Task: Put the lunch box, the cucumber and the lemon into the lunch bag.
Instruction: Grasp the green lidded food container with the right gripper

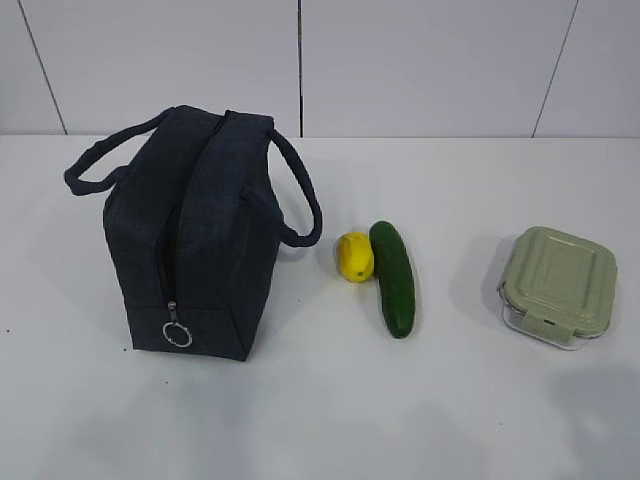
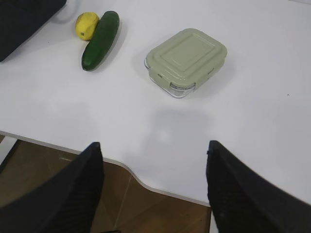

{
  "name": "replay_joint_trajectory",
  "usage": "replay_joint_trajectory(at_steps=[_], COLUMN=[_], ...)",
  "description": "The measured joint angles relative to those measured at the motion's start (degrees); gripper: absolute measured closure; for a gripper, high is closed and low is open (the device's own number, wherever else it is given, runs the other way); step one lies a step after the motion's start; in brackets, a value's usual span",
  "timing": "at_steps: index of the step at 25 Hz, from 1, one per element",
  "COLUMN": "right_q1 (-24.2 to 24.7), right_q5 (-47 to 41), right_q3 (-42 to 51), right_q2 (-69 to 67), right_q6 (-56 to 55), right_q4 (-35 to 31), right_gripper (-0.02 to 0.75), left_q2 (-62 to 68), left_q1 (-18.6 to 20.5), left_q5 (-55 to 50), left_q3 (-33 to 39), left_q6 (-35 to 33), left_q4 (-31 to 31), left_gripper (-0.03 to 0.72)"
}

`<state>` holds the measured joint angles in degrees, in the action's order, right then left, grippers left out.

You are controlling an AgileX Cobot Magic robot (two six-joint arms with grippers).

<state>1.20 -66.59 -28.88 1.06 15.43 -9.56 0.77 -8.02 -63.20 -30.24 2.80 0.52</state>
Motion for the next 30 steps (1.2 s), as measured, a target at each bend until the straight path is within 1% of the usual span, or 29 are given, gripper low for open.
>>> replay_joint_trajectory(at_steps=[11, 15, 18, 23, 28, 30], right_q1=[0.00, 0.00, 0.00, 0.00, 0.00, 0.00], right_q5=[0.34, 2.11, 2.49, 4.52, 9.85, 13.53], right_q3=[0.00, -0.12, -0.12, -0.12, -0.12, -0.12], right_q2=[0.00, -0.31, -4.08, -14.28, -24.64, -28.34], right_q6=[-0.40, -7.49, -11.40, -15.43, -17.45, -17.94], right_q4=[-0.35, -0.38, -1.13, -4.57, -5.98, -7.24], right_gripper=[0.224, 0.224, 0.224, 0.224, 0.224, 0.224], left_q2=[0.00, 0.00, 0.00, 0.00, 0.00, 0.00], left_q1=[0.00, 0.00, 0.00, 0.00, 0.00, 0.00], left_q5=[0.00, 0.00, 0.00, 0.00, 0.00, 0.00], left_q3=[0.00, 0.00, 0.00, 0.00, 0.00, 0.00], left_q6=[0.00, 0.00, 0.00, 0.00, 0.00, 0.00], left_q4=[0.00, 0.00, 0.00, 0.00, 0.00, 0.00], left_gripper=[0.445, 0.445, 0.445, 0.445, 0.445, 0.445])
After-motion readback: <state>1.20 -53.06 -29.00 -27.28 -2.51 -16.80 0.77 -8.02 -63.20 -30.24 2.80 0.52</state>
